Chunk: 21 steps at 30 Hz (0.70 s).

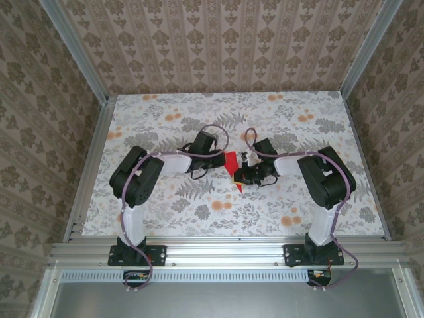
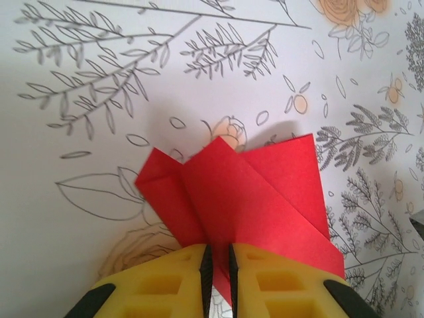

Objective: Fold a paper plane with a square sheet of paper (pick it up from the middle)

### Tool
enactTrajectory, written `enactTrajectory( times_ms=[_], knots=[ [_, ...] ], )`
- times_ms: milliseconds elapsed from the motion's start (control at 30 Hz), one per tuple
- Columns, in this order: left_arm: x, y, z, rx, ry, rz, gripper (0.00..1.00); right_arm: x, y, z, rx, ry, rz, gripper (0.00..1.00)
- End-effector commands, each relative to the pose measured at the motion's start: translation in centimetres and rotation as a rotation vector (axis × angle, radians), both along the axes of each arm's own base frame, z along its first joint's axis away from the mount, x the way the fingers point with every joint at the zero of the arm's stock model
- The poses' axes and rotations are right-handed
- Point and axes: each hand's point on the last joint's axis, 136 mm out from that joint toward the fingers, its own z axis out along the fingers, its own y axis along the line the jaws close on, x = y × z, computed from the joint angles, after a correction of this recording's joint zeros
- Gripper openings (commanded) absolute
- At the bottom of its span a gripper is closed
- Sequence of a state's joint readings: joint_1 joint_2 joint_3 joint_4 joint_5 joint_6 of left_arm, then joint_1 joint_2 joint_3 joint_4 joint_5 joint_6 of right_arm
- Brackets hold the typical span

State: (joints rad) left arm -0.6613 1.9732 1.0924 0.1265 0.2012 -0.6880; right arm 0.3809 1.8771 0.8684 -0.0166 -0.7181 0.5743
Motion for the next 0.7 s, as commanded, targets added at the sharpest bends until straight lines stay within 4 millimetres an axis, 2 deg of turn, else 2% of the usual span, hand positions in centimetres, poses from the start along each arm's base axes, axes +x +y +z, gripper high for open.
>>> enactTrajectory(
  times_ms=[0,100,200,367,567,667],
  knots=[
    [1.7,2.9,-2.3,0.081,0.030,0.091,0.19,-5.9,-4.0,-7.1,-0.241,0.233,-0.013,0.08],
    [2.4,3.3,-1.6,0.067,0.018,0.100,0.20,-5.8,-3.9,-6.9,-0.238,0.228,-0.013,0.08],
    [2.3,2.7,0.7,0.007,-0.022,0.069,0.19,-5.5,-3.8,-6.7,-0.232,0.224,-0.017,0.08],
    [0.3,0.6,4.4,-0.135,-0.092,-0.016,0.18,-5.5,-3.8,-6.7,-0.232,0.230,-0.023,0.08],
    [-2.8,-2.2,5.6,-0.226,-0.120,-0.119,0.15,-5.6,-3.8,-6.9,-0.233,0.242,-0.024,0.07],
    [-3.5,-3.7,5.0,-0.222,-0.106,-0.156,0.15,-5.6,-3.7,-6.9,-0.233,0.243,-0.023,0.07]
  ],
)
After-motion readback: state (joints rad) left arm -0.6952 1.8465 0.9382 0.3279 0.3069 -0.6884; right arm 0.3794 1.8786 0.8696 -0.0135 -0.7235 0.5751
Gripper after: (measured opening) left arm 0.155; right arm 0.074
